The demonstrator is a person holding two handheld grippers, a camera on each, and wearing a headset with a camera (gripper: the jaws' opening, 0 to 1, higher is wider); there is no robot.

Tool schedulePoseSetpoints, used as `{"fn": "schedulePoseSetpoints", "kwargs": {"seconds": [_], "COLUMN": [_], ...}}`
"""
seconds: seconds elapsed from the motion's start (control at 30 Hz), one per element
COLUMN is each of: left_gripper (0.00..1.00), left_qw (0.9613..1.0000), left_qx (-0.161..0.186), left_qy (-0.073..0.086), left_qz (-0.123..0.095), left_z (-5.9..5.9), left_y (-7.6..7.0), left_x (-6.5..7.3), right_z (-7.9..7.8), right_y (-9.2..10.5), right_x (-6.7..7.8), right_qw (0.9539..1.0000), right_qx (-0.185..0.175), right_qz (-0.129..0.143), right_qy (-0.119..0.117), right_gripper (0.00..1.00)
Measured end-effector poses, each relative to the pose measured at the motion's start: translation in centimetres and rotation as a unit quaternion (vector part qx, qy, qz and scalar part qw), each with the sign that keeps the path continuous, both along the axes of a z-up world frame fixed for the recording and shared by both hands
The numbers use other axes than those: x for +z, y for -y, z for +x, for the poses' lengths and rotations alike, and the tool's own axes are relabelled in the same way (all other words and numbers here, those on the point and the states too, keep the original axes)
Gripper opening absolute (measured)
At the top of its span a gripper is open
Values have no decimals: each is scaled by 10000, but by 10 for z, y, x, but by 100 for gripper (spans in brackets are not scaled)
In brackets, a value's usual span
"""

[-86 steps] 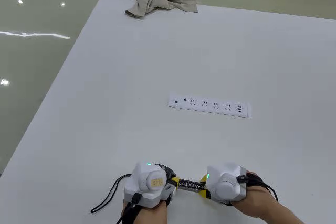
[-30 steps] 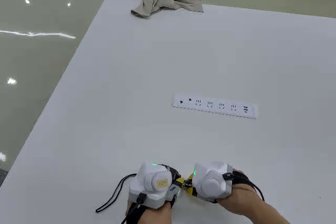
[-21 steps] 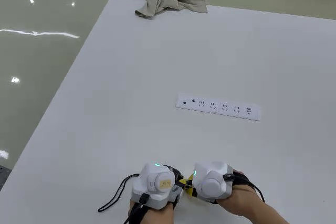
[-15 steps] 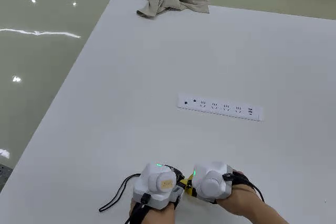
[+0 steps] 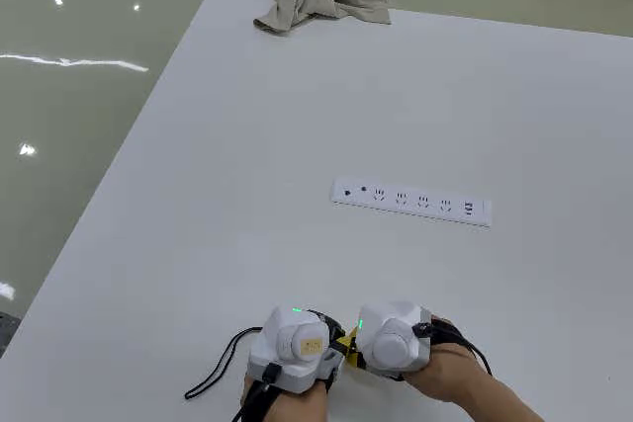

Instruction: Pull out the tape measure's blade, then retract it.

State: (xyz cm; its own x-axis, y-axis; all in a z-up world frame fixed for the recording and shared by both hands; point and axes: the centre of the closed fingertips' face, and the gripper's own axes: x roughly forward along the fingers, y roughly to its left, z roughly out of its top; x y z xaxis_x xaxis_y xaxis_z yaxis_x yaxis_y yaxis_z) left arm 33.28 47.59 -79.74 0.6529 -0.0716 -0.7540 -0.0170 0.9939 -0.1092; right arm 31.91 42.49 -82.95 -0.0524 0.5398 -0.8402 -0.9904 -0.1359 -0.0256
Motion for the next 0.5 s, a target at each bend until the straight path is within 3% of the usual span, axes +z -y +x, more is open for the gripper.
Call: {"fn": "schedulePoseSetpoints", "kwargs": {"seconds": [0.5], "left_gripper": [61], "left_qw": [10000], "left_qx": [-3], "left_qy": [23], "left_qz": [26], "left_z": [0], "left_y": [0], "left_x": [1], "right_z": [0], "right_y": [1], "right_x": [1], "right_qw": [10000], "right_qx": [-54], "right_qz": [-34], "right_qy": [9], "right_gripper": [15]}}
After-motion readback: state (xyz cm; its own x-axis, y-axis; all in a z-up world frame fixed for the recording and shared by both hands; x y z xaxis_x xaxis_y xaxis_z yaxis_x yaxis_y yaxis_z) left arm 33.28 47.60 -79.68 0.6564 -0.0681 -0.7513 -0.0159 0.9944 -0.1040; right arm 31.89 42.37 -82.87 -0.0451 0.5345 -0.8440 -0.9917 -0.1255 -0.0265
